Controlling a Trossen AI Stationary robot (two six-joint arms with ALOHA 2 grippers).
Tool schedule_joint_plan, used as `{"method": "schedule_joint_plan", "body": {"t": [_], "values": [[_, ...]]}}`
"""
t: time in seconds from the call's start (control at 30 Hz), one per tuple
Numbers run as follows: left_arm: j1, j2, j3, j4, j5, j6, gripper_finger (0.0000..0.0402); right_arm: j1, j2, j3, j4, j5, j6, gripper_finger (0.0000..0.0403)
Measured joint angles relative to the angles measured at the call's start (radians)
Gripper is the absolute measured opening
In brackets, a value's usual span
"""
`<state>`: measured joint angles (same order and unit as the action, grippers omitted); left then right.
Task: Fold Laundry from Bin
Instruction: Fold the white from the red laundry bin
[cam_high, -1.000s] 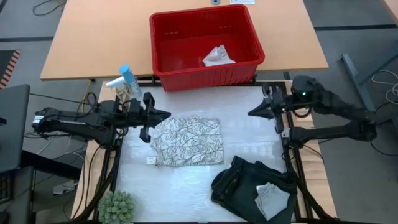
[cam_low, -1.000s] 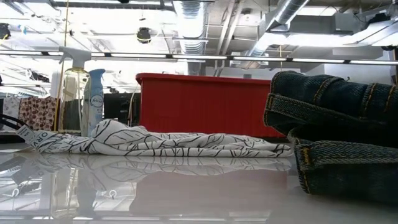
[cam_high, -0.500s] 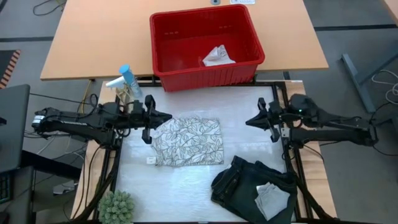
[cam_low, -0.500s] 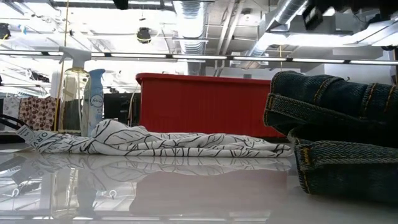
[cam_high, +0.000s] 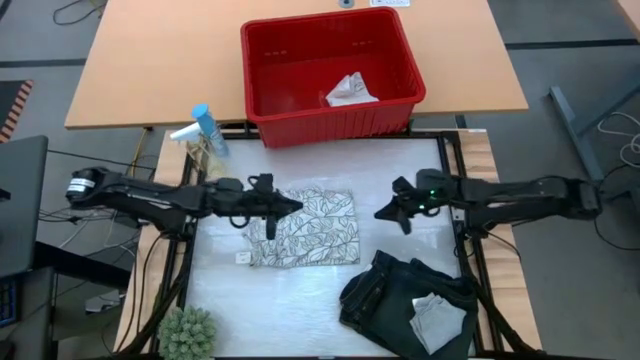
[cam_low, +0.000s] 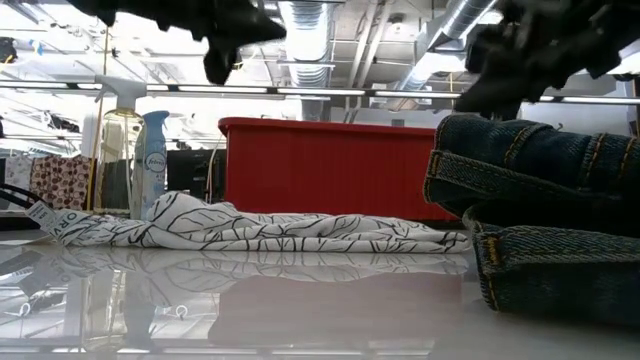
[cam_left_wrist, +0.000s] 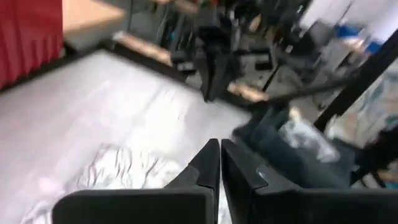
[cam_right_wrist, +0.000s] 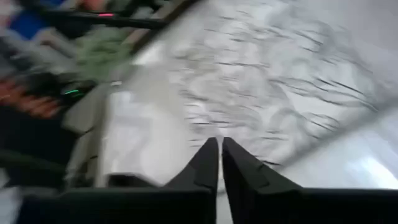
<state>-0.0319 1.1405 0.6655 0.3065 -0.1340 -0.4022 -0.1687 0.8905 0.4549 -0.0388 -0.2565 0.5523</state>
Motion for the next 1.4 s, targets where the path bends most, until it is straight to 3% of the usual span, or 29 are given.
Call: {"method": "schedule_joint_plan", "body": {"t": [0.2, 0.3, 0.4, 0.63, 1.0, 1.17, 1.4], "values": [[0.001, 0.109, 0.000, 0.009, 0.134, -0.023, 0.0048, 0.014, 0.178, 0.000, 0.023, 0.175, 0.141, 0.0150], [0.000, 0.159, 0.000, 0.003, 0.229, -0.056, 0.0081, 0.013, 0.268, 0.000, 0.093, 0.169, 0.213, 0.0207], [-0.001, 0.207, 0.000, -0.010, 0.253, -0.073, 0.0110, 0.019, 0.347, 0.000, 0.191, 0.162, 0.280, 0.0244], [0.001, 0.317, 0.000, -0.003, 0.250, -0.062, 0.0146, 0.022, 0.505, 0.017, 0.271, 0.160, 0.363, 0.0255], [0.007, 0.456, 0.001, 0.021, 0.205, -0.051, 0.0149, 0.053, 0.701, 0.121, 0.270, 0.152, 0.367, 0.0255], [0.011, 0.525, 0.002, 0.062, 0.203, -0.067, 0.0149, 0.058, 0.753, 0.166, 0.259, 0.149, 0.367, 0.0217], [0.035, 0.600, 0.002, 0.082, 0.201, -0.081, 0.0149, 0.041, 0.782, 0.199, 0.179, 0.152, 0.376, 0.0047]]}}
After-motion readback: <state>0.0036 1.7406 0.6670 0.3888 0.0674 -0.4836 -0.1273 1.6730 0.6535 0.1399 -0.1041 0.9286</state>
